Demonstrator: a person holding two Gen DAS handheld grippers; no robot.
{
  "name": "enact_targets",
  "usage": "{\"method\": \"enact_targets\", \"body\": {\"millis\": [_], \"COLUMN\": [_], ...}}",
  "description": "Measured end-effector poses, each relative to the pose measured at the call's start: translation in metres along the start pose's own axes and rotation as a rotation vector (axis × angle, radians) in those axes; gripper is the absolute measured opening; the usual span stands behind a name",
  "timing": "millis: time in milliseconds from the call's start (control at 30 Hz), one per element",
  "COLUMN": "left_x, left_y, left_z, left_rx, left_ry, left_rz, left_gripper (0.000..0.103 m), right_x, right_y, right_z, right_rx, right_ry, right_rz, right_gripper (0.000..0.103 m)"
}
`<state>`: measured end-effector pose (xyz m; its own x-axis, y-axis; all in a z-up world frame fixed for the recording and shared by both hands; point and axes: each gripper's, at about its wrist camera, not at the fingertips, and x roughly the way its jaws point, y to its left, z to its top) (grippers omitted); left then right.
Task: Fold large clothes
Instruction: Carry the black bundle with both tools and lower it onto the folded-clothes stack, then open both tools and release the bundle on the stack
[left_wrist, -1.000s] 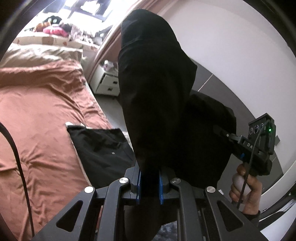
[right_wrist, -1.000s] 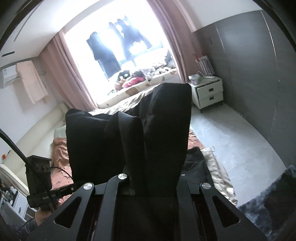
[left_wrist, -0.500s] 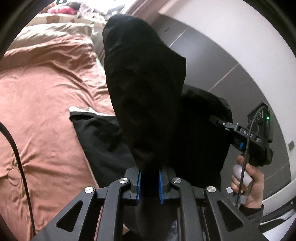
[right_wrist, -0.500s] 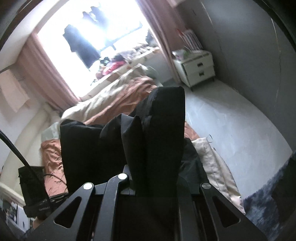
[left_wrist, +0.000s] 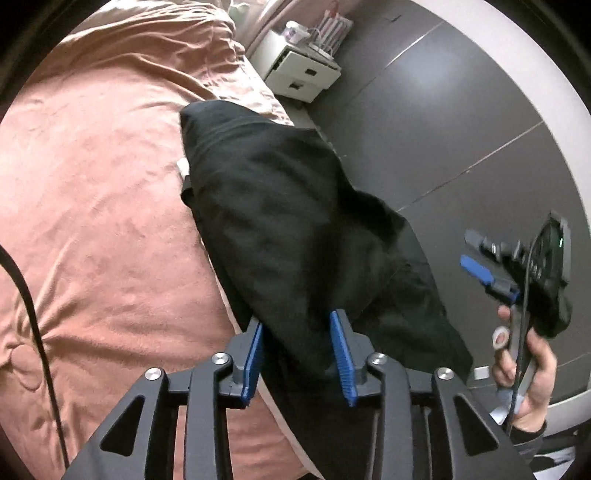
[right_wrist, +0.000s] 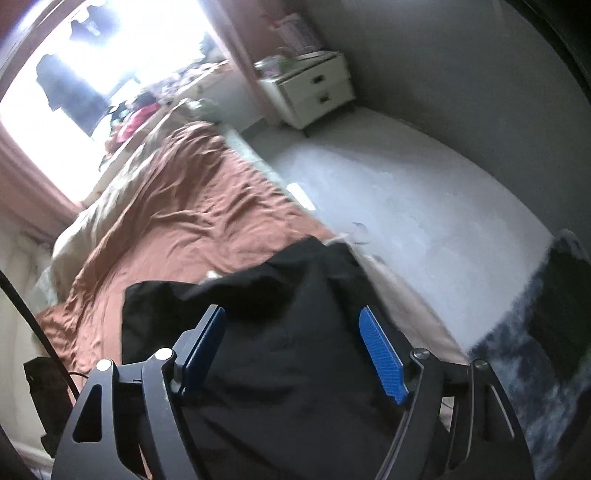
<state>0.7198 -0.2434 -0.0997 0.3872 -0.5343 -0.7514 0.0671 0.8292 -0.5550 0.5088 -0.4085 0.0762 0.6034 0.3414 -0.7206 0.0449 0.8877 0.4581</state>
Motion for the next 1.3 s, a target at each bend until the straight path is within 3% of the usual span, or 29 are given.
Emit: {"method": "enact_targets", "body": {"millis": [100, 167, 367, 467, 600, 700, 767, 800, 900, 1133, 1300], "left_x": [-0.013, -0.018, -0.008, 0.0, 0.012, 0.02, 0.026, 0.027, 0.032, 0.044, 0.037], "left_y": [0.006, 0.009, 0.015, 0.02, 0.03, 0.024, 0.022, 0.022, 0.024, 0.016, 0.006], "left_z": [0.005, 0.009, 0.014, 0.018, 0.026, 0.031, 0.036, 0.038, 0.046, 0.066, 0.07], "left_rx": [0.006, 0.011, 0.043, 0.039, 0.004, 0.048, 0.056, 0.055, 0.054, 0.099, 0.147], "left_ry": [-0.034, -0.042, 0.005, 0.017, 0.032, 0.032, 0.037, 0.038, 0.031, 0.015, -0.03], "left_rz": [0.014, 0.005, 0.039, 0.03, -0.013, -0.016, -0.01, -0.018, -0.032, -0.019, 0.005], "left_gripper": [0.046, 0.056, 0.057, 0.057, 0.057, 0.057, 0.057, 0.056, 0.056, 0.056, 0.056], "right_x": [-0.037, -0.059, -0.109, -0.109, -0.099, -0.089, -0.078, -0.073, -0.073, -0.062, -0.062], "right_y": [-0.007, -0.009, -0.042, -0.06, -0.074, -0.078, -0.074, -0.072, -0.071, -0.068, -0.07], "right_z": [-0.023, -0.046, -0.133, -0.17, -0.201, -0.215, -0.215, -0.211, -0.211, -0.218, -0.225], "right_rx": [0.017, 0.025, 0.123, 0.217, 0.351, 0.406, 0.415, 0.416, 0.4, 0.436, 0.465], "right_ry": [-0.029, -0.054, -0.143, -0.167, -0.146, -0.149, -0.145, -0.143, -0.157, -0.232, -0.279], "right_rz": [-0.038, -0.045, -0.08, -0.099, 0.02, 0.106, 0.124, 0.138, 0.131, 0.093, 0.059], "right_gripper": [0.074, 0.074, 0.074, 0.074, 0.074, 0.074, 0.056, 0.037, 0.025, 0.008, 0.004]}}
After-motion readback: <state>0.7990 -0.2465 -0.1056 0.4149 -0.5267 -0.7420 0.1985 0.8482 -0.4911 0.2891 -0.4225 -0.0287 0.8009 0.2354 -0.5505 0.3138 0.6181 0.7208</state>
